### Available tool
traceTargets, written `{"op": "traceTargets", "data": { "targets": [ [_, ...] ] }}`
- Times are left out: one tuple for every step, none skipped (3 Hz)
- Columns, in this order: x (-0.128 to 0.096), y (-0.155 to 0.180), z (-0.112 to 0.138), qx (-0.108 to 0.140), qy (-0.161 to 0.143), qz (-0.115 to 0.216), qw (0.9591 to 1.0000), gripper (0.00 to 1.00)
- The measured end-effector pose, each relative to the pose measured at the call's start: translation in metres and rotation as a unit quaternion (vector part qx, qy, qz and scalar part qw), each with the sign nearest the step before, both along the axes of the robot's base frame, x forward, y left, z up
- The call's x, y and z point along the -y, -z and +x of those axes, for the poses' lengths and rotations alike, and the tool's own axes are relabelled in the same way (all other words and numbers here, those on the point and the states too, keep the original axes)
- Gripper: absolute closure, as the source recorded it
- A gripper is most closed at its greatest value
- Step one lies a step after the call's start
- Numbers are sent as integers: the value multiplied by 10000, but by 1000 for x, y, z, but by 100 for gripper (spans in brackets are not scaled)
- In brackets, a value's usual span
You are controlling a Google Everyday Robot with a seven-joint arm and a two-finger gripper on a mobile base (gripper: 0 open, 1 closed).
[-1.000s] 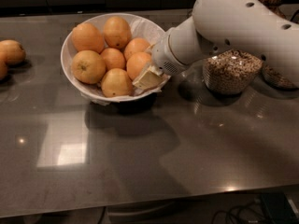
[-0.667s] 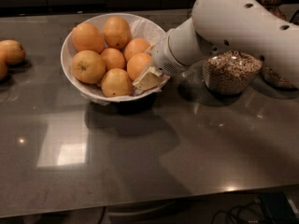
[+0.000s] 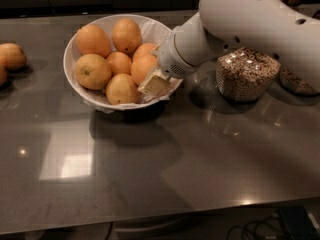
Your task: Pick orange from white bowl
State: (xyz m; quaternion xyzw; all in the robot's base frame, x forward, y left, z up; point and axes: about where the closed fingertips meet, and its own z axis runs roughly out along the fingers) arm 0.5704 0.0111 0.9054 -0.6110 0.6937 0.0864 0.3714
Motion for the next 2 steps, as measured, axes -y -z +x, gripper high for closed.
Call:
{"op": "traceTargets", "data": {
  "targets": [
    [-11,-34,-13,112,-314,-250,9991,100],
    [-13,-104,-33,213,-809,-673,9942,100]
  ]
}}
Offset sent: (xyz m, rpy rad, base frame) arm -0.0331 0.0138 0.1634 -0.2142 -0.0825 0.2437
